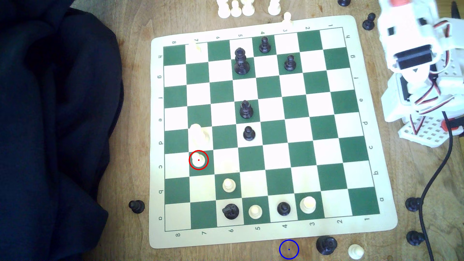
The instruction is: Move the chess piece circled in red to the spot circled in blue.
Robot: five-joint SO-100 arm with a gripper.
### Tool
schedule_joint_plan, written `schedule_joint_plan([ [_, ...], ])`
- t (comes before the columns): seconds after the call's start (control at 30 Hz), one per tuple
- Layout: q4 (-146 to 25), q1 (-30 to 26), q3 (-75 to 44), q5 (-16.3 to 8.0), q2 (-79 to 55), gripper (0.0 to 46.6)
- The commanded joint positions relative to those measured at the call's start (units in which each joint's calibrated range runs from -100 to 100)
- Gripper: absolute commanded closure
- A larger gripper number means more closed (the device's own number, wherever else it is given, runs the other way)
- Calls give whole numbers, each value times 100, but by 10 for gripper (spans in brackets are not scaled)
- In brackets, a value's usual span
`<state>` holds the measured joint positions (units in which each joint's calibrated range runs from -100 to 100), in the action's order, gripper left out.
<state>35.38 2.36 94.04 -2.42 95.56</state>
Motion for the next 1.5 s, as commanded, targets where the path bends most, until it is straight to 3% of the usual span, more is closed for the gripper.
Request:
schedule_joint_plan([
  [0.0, -2088, 159, -918, -20, 28, 464],
  [0.23, -4856, 284, -1661, -44, 11, 460],
  [0.4, -6511, 143, -2994, 0, -1177, 420],
  [0.47, -7567, -76, -4009, 186, -2162, 402],
  [0.57, -8247, -318, -4798, 274, -3002, 370],
  [0.87, -8779, -678, -6493, 137, -5413, 352],
  [1.13, -8968, -881, -7871, -293, -7077, 344],
  [1.23, -9410, -928, -8932, -479, -8045, 348],
  [1.47, -9623, -920, -10292, -498, -9505, 342],
])
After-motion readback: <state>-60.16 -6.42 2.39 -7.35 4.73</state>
